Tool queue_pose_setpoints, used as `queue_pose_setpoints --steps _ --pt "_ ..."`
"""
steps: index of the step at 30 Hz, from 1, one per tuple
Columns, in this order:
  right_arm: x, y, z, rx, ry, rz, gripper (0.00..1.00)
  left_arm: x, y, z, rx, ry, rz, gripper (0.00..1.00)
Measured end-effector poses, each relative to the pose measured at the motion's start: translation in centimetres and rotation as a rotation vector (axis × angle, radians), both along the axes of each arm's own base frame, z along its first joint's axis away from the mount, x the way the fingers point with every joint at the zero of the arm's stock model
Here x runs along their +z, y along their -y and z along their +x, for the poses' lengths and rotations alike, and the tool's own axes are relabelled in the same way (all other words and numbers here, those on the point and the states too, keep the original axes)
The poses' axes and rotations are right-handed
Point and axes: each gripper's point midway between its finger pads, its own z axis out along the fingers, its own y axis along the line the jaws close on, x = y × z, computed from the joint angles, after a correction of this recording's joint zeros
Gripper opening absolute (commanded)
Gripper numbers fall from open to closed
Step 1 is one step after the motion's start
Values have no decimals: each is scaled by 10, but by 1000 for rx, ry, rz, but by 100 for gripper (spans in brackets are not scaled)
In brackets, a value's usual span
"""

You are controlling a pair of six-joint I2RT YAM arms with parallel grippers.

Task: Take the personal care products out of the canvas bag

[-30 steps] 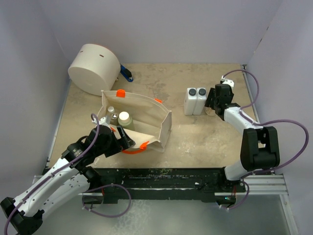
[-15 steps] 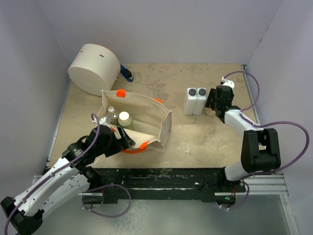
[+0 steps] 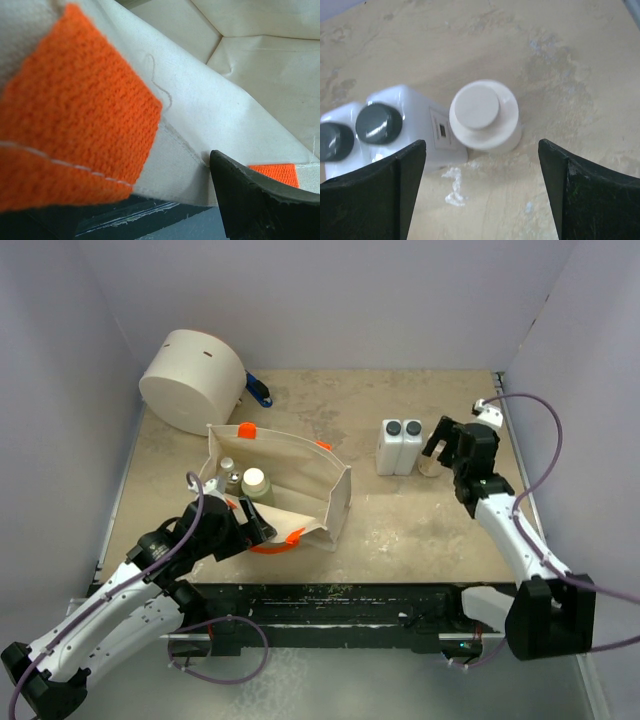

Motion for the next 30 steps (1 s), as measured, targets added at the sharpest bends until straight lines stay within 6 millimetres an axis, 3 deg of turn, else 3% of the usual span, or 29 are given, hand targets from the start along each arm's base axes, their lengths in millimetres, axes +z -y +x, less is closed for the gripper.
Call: queue_pose_setpoints --steps 7,13,18,22,26,30 --pt "-21 -20 -60 67 -25 142 95 18 -8 6 23 49 32 99" --pt "4 -59 -79 249 23 286 91 53 -25 22 104 146 83 99" --pt "20 -95 -91 412 -3 376 90 63 -40 31 173 181 137 99" --pt "65 -139 -101 573 46 401 89 57 -50 31 222 165 172 100" --pt "108 -204 -117 768 74 402 89 43 -55 24 245 135 169 100" --pt "130 -261 -129 894 63 392 90 30 -57 15 257 102 151 100"
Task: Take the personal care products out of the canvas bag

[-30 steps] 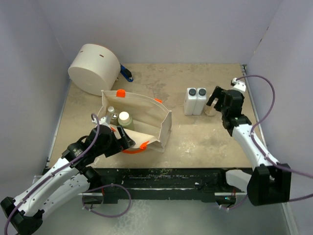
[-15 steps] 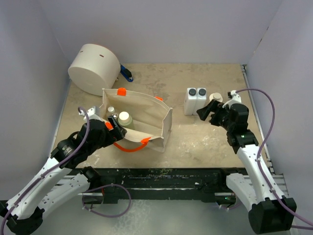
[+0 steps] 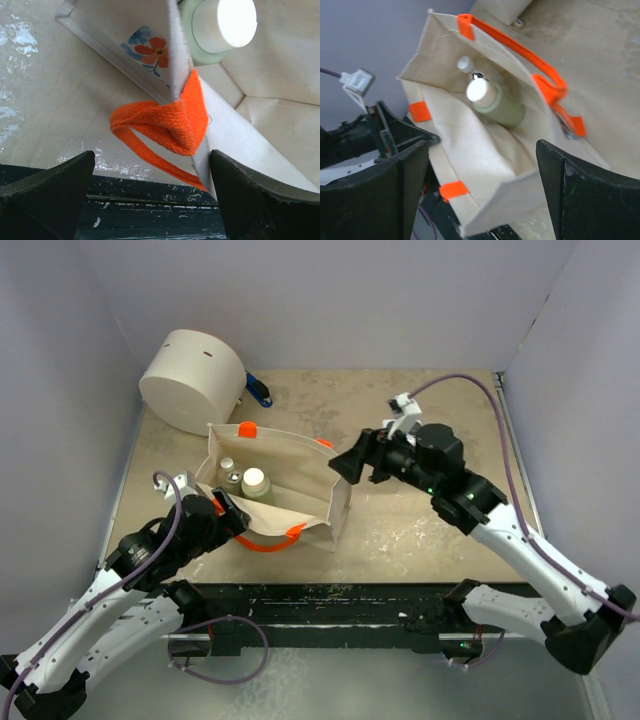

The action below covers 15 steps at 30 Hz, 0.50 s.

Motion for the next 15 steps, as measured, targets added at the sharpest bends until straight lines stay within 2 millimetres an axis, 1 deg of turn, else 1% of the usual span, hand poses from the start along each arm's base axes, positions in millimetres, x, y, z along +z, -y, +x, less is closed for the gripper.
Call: queue_pose_setpoints --steps 1,3,5,7,8,10,11,12,14,15 --pt "4 -11 0 16 4 -6 90 -2 0 -1 2 -6 -4 100" --pt "17 -45 -2 68 17 -20 90 -7 0 -4 8 -19 -15 100" --pt "23 -76 -1 104 32 -40 90 -9 0 -6 10 -29 -22 100" --pt "21 -107 -2 134 38 -82 91 -10 1 -7 7 -35 -26 100" --pt "17 -118 -1 139 38 -102 91 -10 2 -7 6 -37 -29 100" --pt "-2 -143 1 149 27 -179 91 -11 3 -8 2 -42 -35 100" --pt "-22 -157 9 131 14 -248 91 -11 4 -9 -1 -45 -38 100" --pt "-29 -164 5 143 13 -266 91 -11 4 -9 -3 -47 -40 100" --pt "-66 -174 7 130 -17 -383 91 -11 5 -10 -7 -50 -45 100" --pt "-80 -177 8 124 -27 -425 92 -10 5 -11 -8 -48 -48 100"
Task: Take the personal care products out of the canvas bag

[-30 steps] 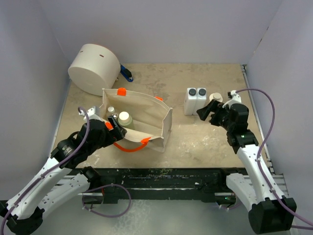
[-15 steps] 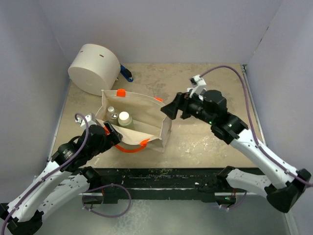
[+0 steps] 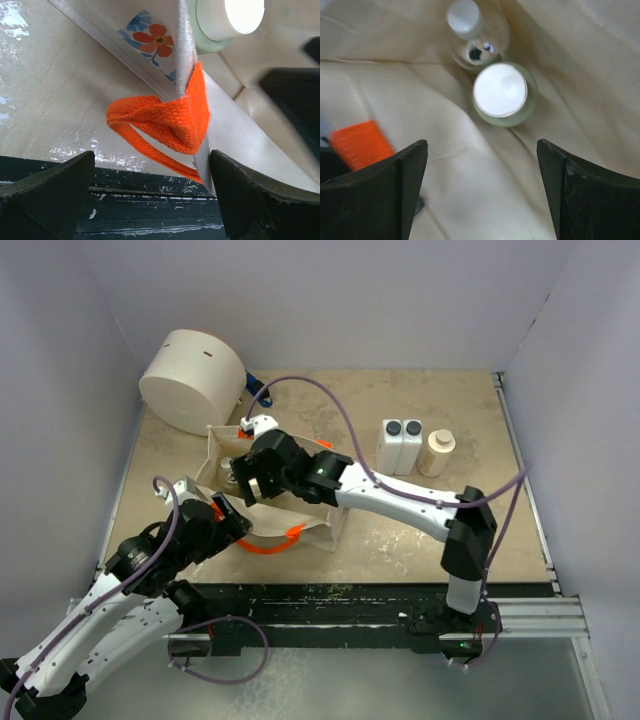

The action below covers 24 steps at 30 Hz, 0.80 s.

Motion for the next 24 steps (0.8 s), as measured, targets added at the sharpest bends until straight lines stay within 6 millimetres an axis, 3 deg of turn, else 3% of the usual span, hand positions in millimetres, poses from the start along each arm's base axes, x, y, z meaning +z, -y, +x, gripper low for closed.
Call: queue_pose_setpoints --steps 2,5,13,24 --pt "-32 0 2 -16 -16 -91 92 2 0 0 0 9 -8 100" --pt "-58 5 5 -35 -33 -166 94 5 -1 -1 0 22 -18 100" --pt "-61 -4 10 -26 -31 -162 96 6 -1 -1 0 27 -23 100" --pt "-103 -21 27 -30 -33 -240 97 6 -1 -2 -2 28 -21 100"
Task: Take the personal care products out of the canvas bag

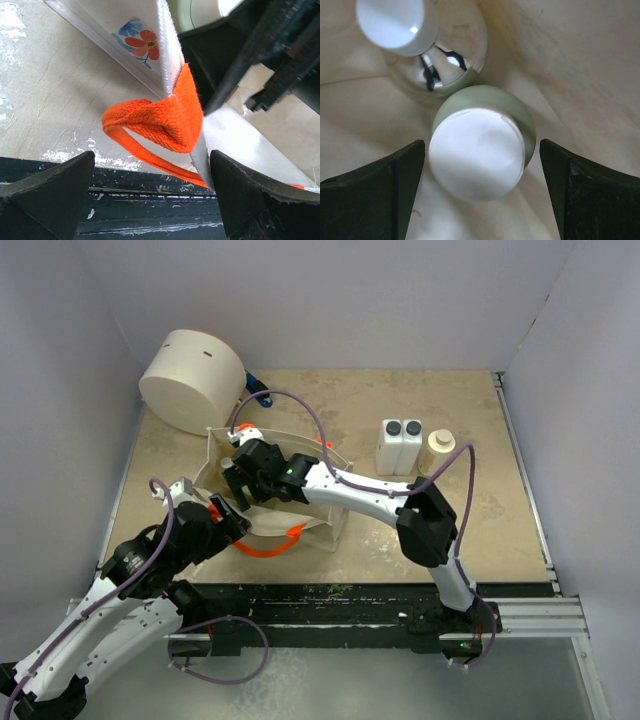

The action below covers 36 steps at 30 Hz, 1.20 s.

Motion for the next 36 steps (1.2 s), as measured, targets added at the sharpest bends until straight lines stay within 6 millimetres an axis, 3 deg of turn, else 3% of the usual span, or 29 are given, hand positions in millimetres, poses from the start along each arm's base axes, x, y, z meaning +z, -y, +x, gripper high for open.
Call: queue_pose_setpoints --steps 10,13,23,27,31,36 --pt "-23 -1 18 -21 13 -42 92 -1 0 1 -5 -2 9 100" --pt "-24 -2 20 -8 17 -40 83 -1 0 1 -5 0 7 100" --pt "-22 -6 21 27 34 -45 34 -3 2 2 -7 -14 16 100" --pt "-16 0 18 24 36 -41 30 -4 2 1 -8 -16 18 100" --pt "11 24 7 4 42 1 25 -4 2 1 -8 -17 17 100" --pt "84 47 -4 -33 73 221 13 -4 2 1 -10 -18 16 100"
